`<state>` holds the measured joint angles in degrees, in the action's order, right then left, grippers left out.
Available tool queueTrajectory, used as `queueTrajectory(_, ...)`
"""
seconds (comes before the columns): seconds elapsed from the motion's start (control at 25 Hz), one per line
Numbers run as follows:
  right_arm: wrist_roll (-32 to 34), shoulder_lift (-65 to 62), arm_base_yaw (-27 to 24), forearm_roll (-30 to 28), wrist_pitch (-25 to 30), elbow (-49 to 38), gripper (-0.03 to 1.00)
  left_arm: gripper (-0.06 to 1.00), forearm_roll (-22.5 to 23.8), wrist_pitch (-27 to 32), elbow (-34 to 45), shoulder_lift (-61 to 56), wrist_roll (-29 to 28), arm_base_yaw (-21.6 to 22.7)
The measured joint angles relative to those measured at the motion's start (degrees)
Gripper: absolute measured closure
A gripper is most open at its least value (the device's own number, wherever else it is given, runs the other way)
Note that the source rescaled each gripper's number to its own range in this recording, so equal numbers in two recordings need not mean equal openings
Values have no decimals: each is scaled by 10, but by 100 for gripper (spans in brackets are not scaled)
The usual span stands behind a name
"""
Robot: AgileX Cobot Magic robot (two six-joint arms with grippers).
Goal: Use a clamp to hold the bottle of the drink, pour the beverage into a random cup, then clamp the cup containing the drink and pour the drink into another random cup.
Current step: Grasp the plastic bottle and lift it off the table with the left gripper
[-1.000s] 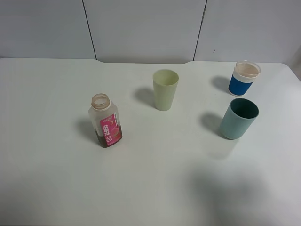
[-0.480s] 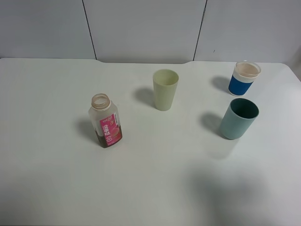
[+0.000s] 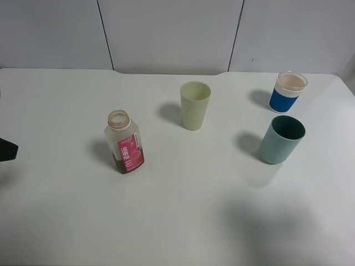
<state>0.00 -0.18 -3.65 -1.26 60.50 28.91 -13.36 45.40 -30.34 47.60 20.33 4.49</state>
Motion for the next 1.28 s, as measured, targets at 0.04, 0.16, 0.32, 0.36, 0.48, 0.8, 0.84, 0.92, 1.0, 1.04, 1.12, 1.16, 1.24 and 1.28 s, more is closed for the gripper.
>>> queueTrajectory(0.04, 0, 0, 0, 0, 0, 0, -3, -6, -5, 0, 0, 18, 4, 0)
queueTrajectory(0.16, 0, 0, 0, 0, 0, 0, -3, -6, -15, -1, 0, 65, 9, 0)
queueTrajectory(0.32, 0, 0, 0, 0, 0, 0, -3, -6, -24, -16, 0, 121, 15, -17)
queueTrajectory(0.36, 0, 0, 0, 0, 0, 0, -3, -6, -26, -27, 0, 133, 15, -28)
queueTrajectory(0.48, 0, 0, 0, 0, 0, 0, -3, -6, -29, -67, 0, 171, 16, -81)
queueTrajectory(0.8, 0, 0, 0, 0, 0, 0, -3, -6, -33, -187, 16, 251, 12, -210)
queueTrajectory(0.84, 0, 0, 0, 0, 0, 0, -3, -6, -33, -214, 30, 257, 7, -225)
queueTrajectory(0.92, 0, 0, 0, 0, 0, 0, -3, -6, -33, -286, 60, 264, -10, -256)
queueTrajectory(1.0, 0, 0, 0, 0, 0, 0, -3, -6, -33, -361, 94, 269, -30, -284)
queueTrajectory(1.04, 0, 0, 0, 0, 0, 0, -3, -6, -33, -403, 108, 270, -39, -298)
queueTrajectory(1.12, 0, 0, 0, 0, 0, 0, -3, -6, -33, -479, 137, 271, -55, -323)
queueTrajectory(1.16, 0, 0, 0, 0, 0, 0, -3, -6, -33, -518, 148, 272, -63, -336)
queueTrajectory(1.24, 0, 0, 0, 0, 0, 0, -3, -6, -25, -592, 175, 273, -78, -355)
queueTrajectory(1.28, 0, 0, 0, 0, 0, 0, -3, -6, -14, -624, 188, 273, -88, -364)
